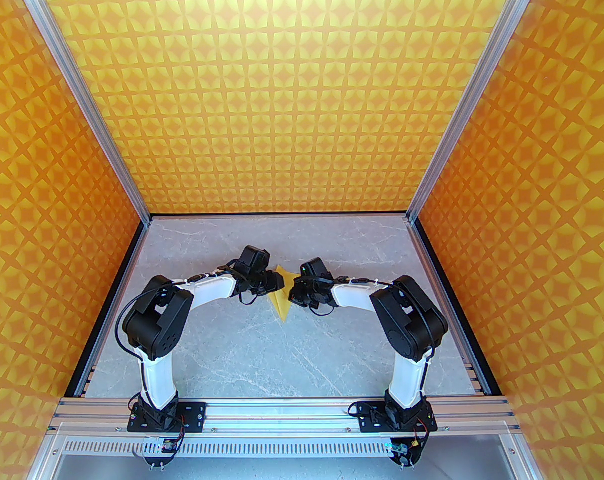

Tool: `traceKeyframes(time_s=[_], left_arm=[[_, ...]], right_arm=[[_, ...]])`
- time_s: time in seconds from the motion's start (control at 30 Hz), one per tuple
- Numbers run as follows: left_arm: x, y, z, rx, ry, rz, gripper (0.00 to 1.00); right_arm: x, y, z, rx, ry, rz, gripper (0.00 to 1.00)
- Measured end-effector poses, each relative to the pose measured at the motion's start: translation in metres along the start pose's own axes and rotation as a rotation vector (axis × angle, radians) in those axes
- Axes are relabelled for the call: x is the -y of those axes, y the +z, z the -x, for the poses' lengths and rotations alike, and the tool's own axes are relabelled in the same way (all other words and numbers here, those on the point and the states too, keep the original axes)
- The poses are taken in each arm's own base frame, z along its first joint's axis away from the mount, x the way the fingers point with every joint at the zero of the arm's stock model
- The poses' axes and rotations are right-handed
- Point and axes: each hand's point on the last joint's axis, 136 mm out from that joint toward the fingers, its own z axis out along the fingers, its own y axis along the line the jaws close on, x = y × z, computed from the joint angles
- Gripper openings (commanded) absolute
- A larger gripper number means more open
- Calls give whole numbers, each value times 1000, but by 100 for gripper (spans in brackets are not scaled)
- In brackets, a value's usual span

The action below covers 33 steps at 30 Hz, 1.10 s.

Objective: Fold a paper plane with a square sheet of paper (fold left side to right side)

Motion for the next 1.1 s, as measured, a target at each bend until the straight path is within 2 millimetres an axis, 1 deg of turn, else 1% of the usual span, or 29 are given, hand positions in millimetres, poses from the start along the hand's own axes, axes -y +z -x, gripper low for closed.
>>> traceKeyframes(time_s=[0.07, 0.17, 0.3, 0.43, 0.6, 0.7, 0.8, 0.9, 0.97, 1.1], left_arm=[[-3, 1, -4, -11, 5, 4, 23], [-8, 2, -10, -26, 7, 13, 19], [-9, 2, -11, -28, 17, 15, 13], [-12, 2, -13, -34, 19, 32, 10], [-19, 3, -18, -43, 23, 79, 8], [-20, 3, -19, -44, 36, 107, 8], [-22, 3, -19, -43, 42, 126, 8], [-23, 4, -21, -48, 46, 139, 8], [-23, 4, -22, -49, 48, 142, 9], [-24, 5, -24, -55, 50, 153, 9]], right_arm=[[0, 0, 0, 0, 0, 0, 0], [0, 0, 0, 0, 0, 0, 0], [0, 0, 0, 0, 0, 0, 0], [0, 0, 0, 1, 0, 1, 0], [0, -2, 1, 7, -5, -4, 1], [1, -2, 1, 8, -8, -9, 1], [1, -2, 1, 8, -10, -9, 7], [1, -3, 1, 10, -17, -11, 10], [2, -4, 2, 11, -20, -18, 14], [1, -10, 4, 28, -27, -28, 14]])
